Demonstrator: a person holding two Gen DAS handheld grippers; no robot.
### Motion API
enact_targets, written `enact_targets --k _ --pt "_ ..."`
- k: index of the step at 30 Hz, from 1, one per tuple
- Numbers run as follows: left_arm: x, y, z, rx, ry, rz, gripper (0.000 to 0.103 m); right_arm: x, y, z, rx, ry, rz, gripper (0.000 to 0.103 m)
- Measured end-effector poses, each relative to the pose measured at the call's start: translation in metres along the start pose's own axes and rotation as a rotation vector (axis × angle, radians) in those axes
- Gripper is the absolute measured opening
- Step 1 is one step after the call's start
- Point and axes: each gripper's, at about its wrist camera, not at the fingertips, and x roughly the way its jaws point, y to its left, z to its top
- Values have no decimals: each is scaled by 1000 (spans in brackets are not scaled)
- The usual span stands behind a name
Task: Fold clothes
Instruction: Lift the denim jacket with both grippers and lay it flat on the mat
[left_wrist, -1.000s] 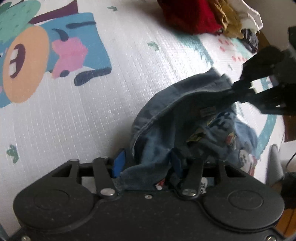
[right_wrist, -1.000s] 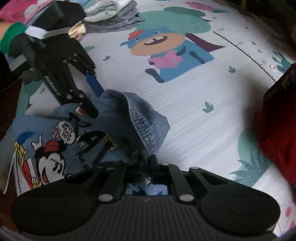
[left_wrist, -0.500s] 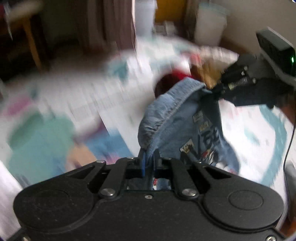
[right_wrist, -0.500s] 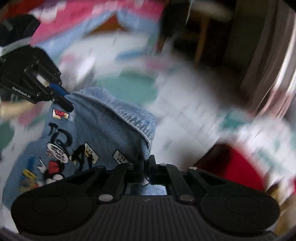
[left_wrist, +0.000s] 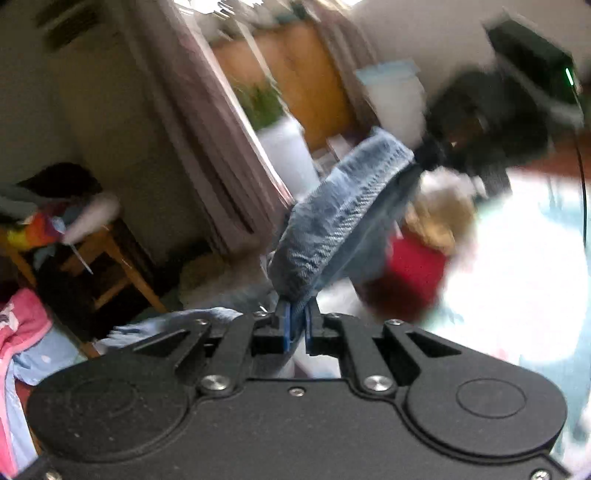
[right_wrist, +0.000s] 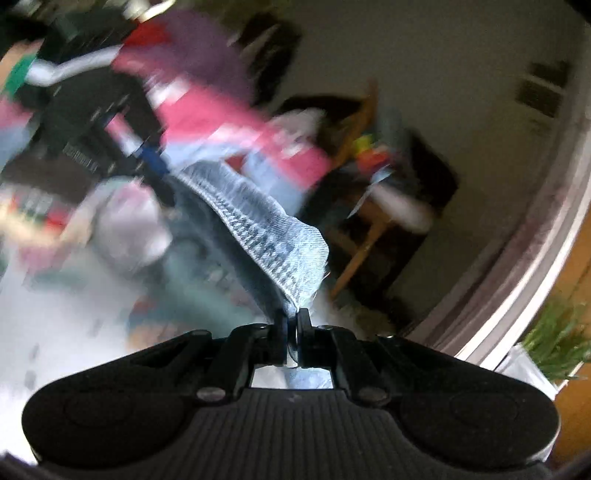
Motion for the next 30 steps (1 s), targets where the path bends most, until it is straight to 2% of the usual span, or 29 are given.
enact_targets --k 3,6,9,11,14,15,17,18,19,21,23,25,30 --pt "22 -72 -60 146 117 -97 5 18 60 -61 -76 133 132 6" --pt "41 -135 -110 235 228 -227 5 36 124 -115 -110 282 302 6" --pt "43 -180 -143 296 291 -357 5 37 174 -146 -195 362 437 6" --pt "41 -196 -152 319 311 -395 5 32 192 -156 -220 384 473 6" --pt "41 -198 -157 291 366 -476 9 27 202 -159 -241 410 513 7" --pt "39 -198 -156 296 382 -512 10 25 203 -159 -257 413 521 10" --pt "27 -194 -158 309 419 -607 21 20 201 -158 -287 415 538 16" --pt "22 -191 -157 300 431 -649 25 16 198 -157 -302 403 545 24" --pt "20 -183 -154 279 427 -653 30 12 195 -156 -318 384 552 41" --pt "21 -163 -146 219 403 -609 30 5 191 -152 -298 352 561 61" --pt "27 -139 -136 142 373 -528 30 1 181 -146 -229 342 573 61" --pt "40 -123 -134 100 386 -457 31 1 171 -139 -125 343 570 61" --pt "64 -118 -174 152 547 -379 32 29 181 -126 77 404 544 60"
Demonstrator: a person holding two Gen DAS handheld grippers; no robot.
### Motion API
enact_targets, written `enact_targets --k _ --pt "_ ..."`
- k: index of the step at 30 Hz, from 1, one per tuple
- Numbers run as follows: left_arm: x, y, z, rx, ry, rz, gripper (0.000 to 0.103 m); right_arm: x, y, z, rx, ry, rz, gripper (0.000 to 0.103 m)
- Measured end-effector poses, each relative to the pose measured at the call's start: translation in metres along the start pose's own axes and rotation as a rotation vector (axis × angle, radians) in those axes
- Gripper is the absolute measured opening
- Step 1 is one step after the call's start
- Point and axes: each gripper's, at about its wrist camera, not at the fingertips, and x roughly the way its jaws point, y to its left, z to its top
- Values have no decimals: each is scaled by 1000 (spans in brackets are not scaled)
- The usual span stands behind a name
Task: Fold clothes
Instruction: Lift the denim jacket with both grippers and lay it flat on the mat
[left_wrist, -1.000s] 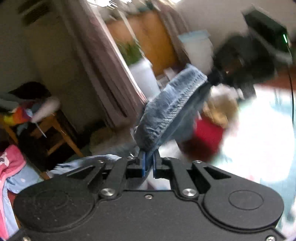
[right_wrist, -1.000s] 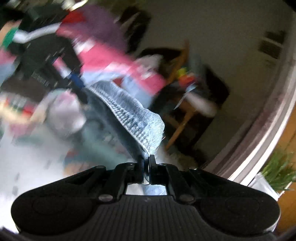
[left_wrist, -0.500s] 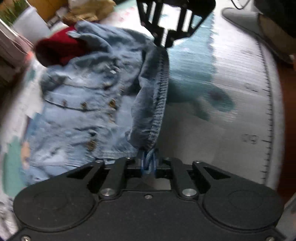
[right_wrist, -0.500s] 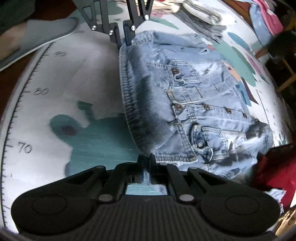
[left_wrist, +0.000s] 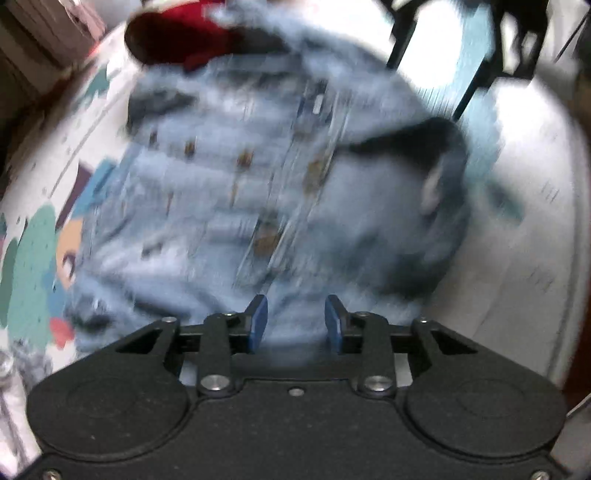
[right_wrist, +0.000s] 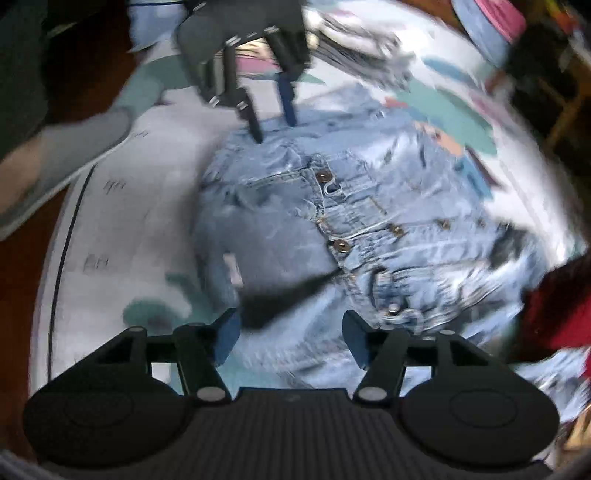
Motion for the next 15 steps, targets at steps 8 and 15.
enact_targets --k 8,15 --pt "18 -4 -48 -141 262 -233 38 33 35 -3 -110 135 120 60" --pt "-16 23 -25 -237 76 -137 38 16 52 5 -174 68 114 60"
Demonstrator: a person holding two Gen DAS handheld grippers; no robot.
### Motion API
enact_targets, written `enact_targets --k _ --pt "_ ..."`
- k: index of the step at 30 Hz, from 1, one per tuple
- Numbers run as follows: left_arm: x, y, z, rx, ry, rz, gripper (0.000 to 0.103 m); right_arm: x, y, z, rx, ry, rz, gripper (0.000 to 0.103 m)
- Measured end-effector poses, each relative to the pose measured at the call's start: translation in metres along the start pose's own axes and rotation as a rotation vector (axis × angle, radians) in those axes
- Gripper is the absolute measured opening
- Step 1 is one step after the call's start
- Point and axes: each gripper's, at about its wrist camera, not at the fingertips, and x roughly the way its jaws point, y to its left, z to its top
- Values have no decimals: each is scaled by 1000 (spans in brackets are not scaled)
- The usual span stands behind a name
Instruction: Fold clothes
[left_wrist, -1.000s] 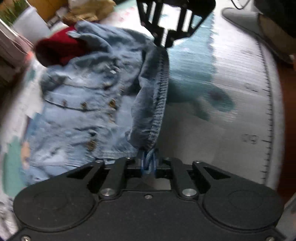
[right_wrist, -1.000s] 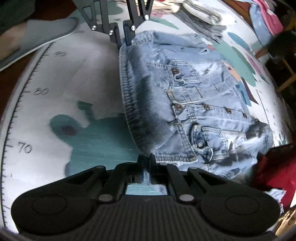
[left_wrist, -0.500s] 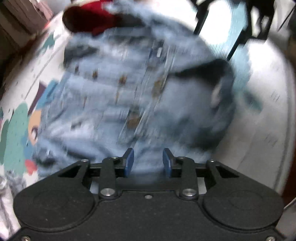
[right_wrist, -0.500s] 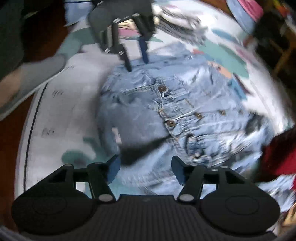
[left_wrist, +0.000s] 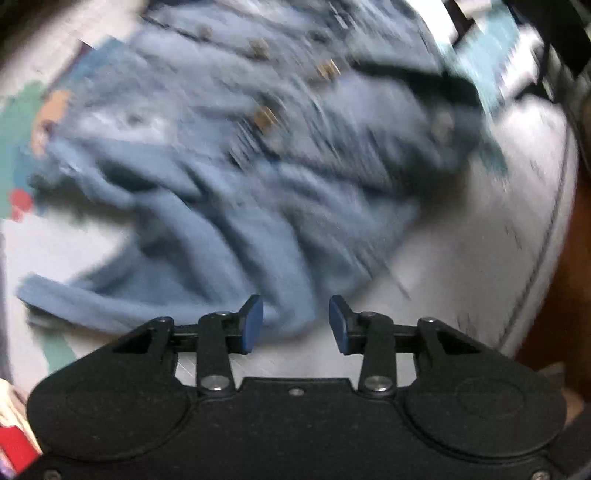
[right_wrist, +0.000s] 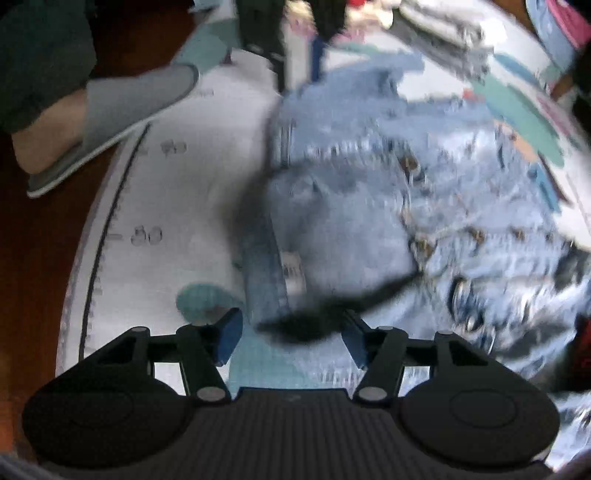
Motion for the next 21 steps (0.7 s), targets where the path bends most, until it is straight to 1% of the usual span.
enact_targets --k 1,2,3,4,5,6,7,8,9,11,12,13,14,15,16,18,19,21 --pt "-3 3 5 -19 -38 4 38 1 2 7 6 -16 -3 60" --pt "-3 6 9 -42 -57 6 42 5 5 14 6 -28 -8 61" --pt "2 8 11 -70 -55 20 45 11 10 21 1 -31 -12 64" --pt "10 9 9 -88 -35 33 48 19 14 28 -7 -32 -17 68" --pt "18 8 5 -92 7 36 48 26 17 34 -13 -39 -30 70" --pt "32 7 -2 -87 94 23 48 34 20 39 -15 -44 -48 71" --pt "39 4 -9 -65 142 6 53 40 21 42 -8 -44 -47 71" --pt "41 1 -15 -35 164 -11 59 45 24 45 -10 -43 -16 70" --pt "40 0 -17 -14 193 -33 62 47 31 45 -48 -36 11 70" --pt "36 2 -16 21 258 -81 62 50 50 41 -156 -17 51 72" --pt "31 8 -13 5 245 -84 61 50 55 39 -181 -20 49 73" --pt "24 18 -8 -25 212 -77 60 48 58 36 -191 -29 38 73" --pt "15 31 -1 -73 155 -71 59 46 52 35 -143 -36 46 72" --pt "5 45 6 -128 88 -65 59 42 42 36 -64 -52 56 67" --pt "-4 59 14 -190 18 -58 59 38 32 38 16 -72 60 67" --pt "-19 87 30 -330 -122 -36 59 31 9 40 193 -119 33 67" --pt "-22 100 38 -400 -182 -38 59 30 -3 41 284 -137 22 67" --pt "-19 119 54 -490 -262 -31 59 34 -31 41 529 -164 38 67"
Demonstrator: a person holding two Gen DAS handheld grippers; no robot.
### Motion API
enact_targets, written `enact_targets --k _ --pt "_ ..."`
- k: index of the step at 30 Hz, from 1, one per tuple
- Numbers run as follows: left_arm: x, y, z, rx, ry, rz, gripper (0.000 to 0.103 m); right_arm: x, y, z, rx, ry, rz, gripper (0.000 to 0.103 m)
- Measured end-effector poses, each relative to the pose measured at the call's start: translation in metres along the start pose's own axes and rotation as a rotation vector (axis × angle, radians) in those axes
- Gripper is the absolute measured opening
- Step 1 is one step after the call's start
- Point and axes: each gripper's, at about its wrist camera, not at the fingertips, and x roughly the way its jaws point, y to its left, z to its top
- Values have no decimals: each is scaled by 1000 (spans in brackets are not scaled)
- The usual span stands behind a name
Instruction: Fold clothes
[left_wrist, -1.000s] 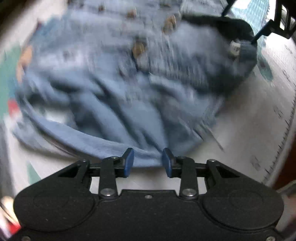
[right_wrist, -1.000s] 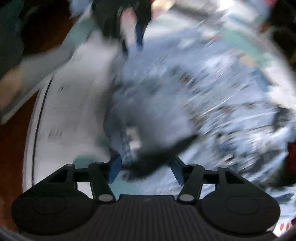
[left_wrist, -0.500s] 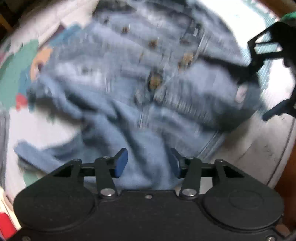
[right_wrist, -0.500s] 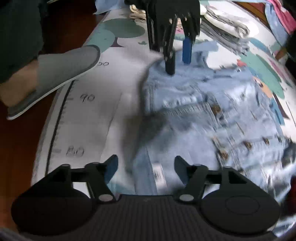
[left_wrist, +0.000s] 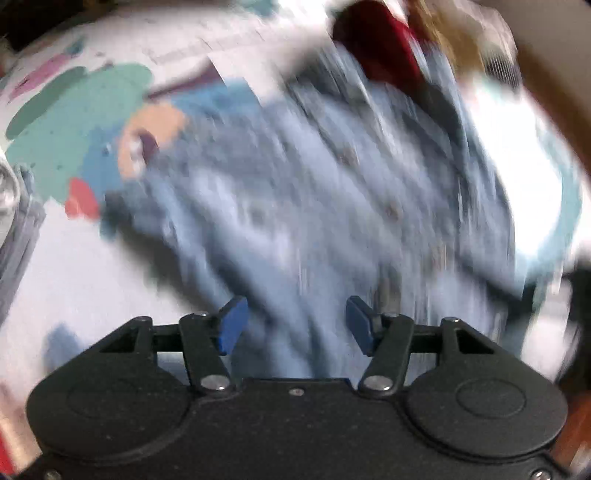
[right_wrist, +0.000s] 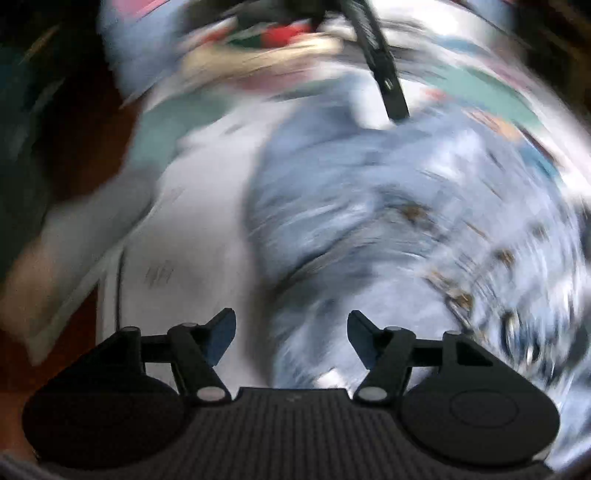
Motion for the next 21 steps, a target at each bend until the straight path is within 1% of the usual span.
enact_targets --k 3,4,6,7,8,9,10,11,12,13,15,18,20,21 --pt "31 10 30 -114 -5 -1 59 10 -42 6 421 -28 59 67" --pt "40 12 39 -145 -7 -3 59 13 -51 5 523 -38 68 67" --pt "49 15 54 -190 -24 9 58 17 -64 1 673 -56 71 67" --pt "59 16 63 -202 -33 15 57 18 -68 -2 724 -70 61 67" --pt "67 16 73 -206 -37 26 55 19 -72 -6 770 -88 52 67" --pt "74 17 80 -210 -33 45 53 20 -76 -9 816 -105 42 65" --pt "83 18 86 -221 -27 62 49 19 -79 -12 854 -129 28 60" --pt "93 22 91 -241 -22 78 43 19 -80 -14 881 -152 13 58" --pt "102 26 95 -273 -12 89 41 18 -80 -15 904 -174 -3 55" --pt "107 32 95 -311 -2 88 40 17 -80 -17 927 -195 -19 54" --pt "116 39 96 -376 9 61 39 17 -82 -21 986 -238 -35 54" --pt "120 37 98 -391 11 73 39 21 -91 -27 1103 -317 -29 53" --pt "121 32 102 -380 15 92 39 27 -88 -20 1087 -335 -61 36" --pt "121 29 103 -370 21 106 39 31 -85 -16 1079 -336 -68 18"
